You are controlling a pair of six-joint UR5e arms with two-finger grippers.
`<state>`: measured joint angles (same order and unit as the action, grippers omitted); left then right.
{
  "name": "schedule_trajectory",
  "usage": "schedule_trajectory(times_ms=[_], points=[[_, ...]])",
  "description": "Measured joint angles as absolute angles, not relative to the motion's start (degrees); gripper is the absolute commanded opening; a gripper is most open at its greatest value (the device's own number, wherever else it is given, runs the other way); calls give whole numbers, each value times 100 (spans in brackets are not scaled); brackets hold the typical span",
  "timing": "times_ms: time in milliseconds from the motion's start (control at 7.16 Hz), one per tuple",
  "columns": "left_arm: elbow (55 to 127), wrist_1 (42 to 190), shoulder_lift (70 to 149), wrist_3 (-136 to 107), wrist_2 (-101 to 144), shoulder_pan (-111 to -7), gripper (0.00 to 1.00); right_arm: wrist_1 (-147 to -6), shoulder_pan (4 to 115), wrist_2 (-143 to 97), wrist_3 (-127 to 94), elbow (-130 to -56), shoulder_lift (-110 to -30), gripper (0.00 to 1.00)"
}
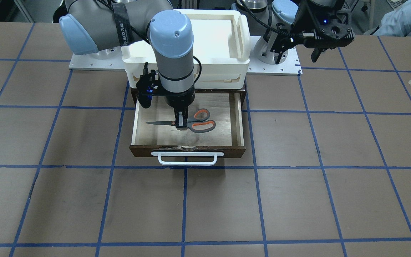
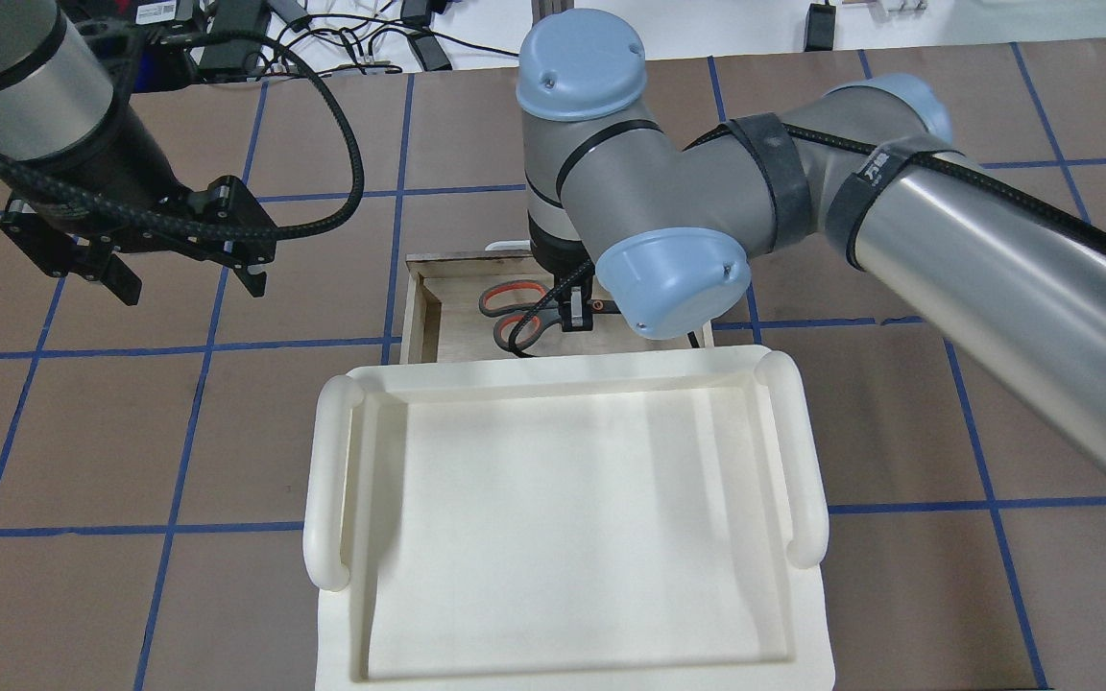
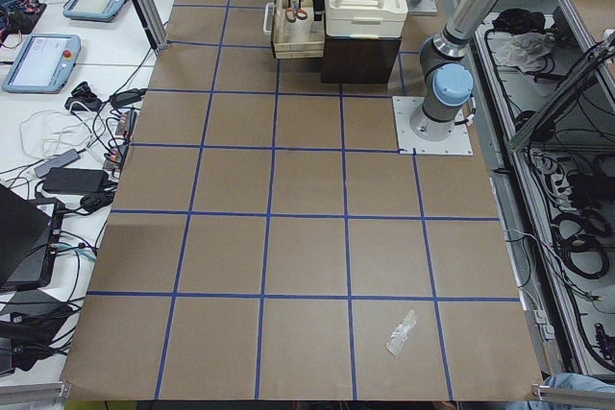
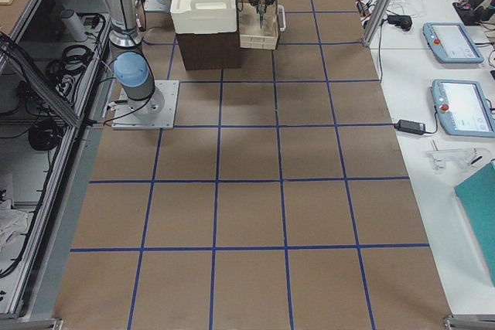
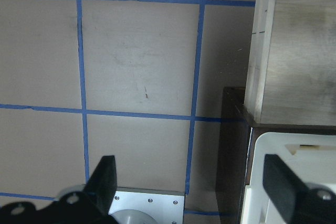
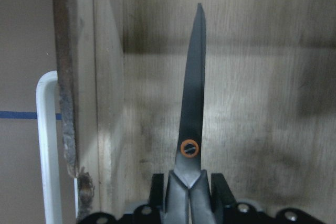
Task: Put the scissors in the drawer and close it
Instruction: 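Lower the scissors into the drawer and open the right gripper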
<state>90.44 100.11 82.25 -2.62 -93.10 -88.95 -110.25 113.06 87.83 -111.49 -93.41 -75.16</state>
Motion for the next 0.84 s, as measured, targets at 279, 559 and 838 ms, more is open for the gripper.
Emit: schedule_trajectory(times_ms=[279,559,838], points=[[9044,10011,8222,-261,-9310,-8895,100,-11009,11310,8644,-11188,-9398,-7499,0],[9044,10011,8223,-263,-9312,-8894,100,-11002,11309,8560,-11191,-9456,-7492,0],[9044,10011,8226,-260,-9309,-8894,100,-11010,11306,8558,-11144,-9512,-7473,4]])
